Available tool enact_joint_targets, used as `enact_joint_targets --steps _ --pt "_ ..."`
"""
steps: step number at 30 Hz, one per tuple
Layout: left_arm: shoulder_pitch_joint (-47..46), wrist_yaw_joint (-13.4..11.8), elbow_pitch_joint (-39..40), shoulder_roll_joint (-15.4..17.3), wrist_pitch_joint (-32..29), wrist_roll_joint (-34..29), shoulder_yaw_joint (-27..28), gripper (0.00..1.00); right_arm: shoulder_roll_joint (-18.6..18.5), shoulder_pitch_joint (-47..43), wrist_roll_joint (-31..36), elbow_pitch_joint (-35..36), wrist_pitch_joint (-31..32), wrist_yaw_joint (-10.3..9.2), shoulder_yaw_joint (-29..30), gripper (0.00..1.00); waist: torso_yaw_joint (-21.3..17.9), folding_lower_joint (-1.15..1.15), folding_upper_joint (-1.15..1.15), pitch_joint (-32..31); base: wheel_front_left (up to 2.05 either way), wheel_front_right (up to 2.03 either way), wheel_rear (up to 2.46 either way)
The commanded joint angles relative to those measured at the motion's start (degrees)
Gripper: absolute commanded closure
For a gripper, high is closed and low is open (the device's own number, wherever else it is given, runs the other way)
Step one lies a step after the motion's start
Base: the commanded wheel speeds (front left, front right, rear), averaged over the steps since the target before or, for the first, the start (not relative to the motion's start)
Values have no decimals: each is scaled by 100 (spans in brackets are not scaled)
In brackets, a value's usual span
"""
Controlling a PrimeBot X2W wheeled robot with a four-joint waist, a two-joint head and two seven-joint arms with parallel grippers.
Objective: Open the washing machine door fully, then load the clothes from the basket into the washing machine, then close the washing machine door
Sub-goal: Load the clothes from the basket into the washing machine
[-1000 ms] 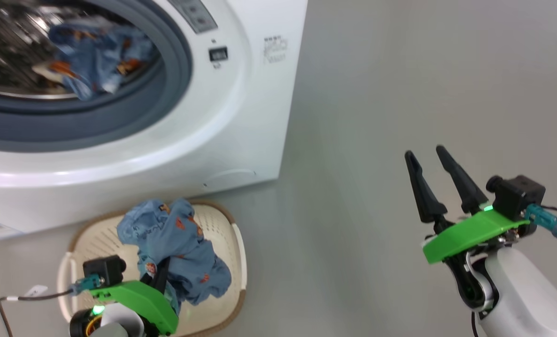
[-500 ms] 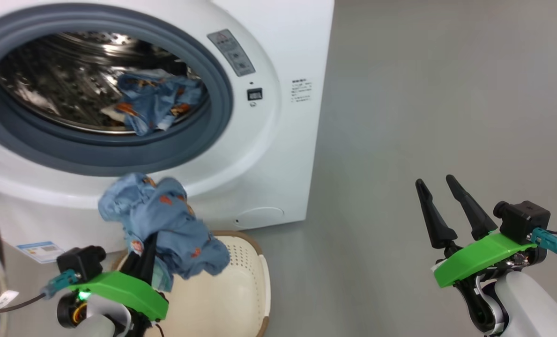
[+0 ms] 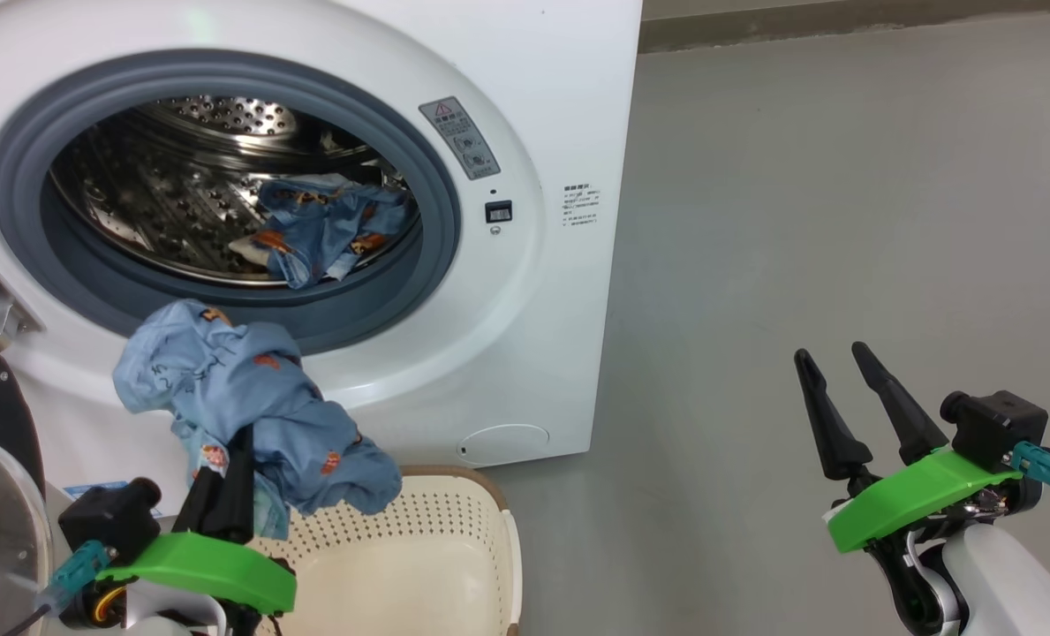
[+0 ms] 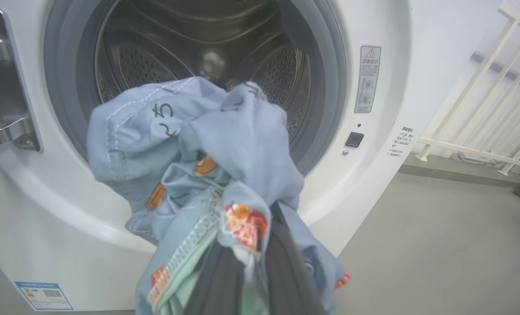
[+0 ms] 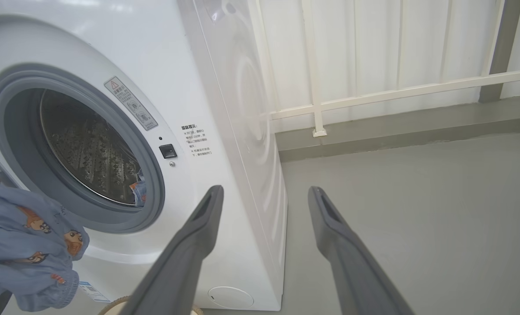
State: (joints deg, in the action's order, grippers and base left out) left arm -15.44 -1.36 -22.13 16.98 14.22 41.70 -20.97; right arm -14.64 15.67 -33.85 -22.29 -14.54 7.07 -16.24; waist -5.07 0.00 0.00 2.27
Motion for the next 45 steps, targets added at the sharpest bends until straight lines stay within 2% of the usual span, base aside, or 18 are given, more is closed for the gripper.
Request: enact_joint_targets --steps 1,9,18,33,45 --pt "-28 -80 286 201 77 -145 273 100 -94 -74 -36 144 -46 42 -39 0 2 0 0 -37 0 0 0" --pt "208 -258 629 205 77 -235 352 100 -122 -112 -35 155 -46 42 -7 0 29 0 0 -99 0 0 0" --pt "297 -344 806 174 77 -283 388 100 -141 -109 -25 174 -46 42 -23 0 54 0 0 -93 0 0 0" --pt "267 -340 897 114 78 -329 482 100 -133 -64 -23 170 -46 42 -39 0 17 0 0 -16 0 0 0" --pt "-290 -186 604 129 77 -398 505 100 -121 49 -23 209 -46 42 -87 0 -103 0 0 201 0 0 0"
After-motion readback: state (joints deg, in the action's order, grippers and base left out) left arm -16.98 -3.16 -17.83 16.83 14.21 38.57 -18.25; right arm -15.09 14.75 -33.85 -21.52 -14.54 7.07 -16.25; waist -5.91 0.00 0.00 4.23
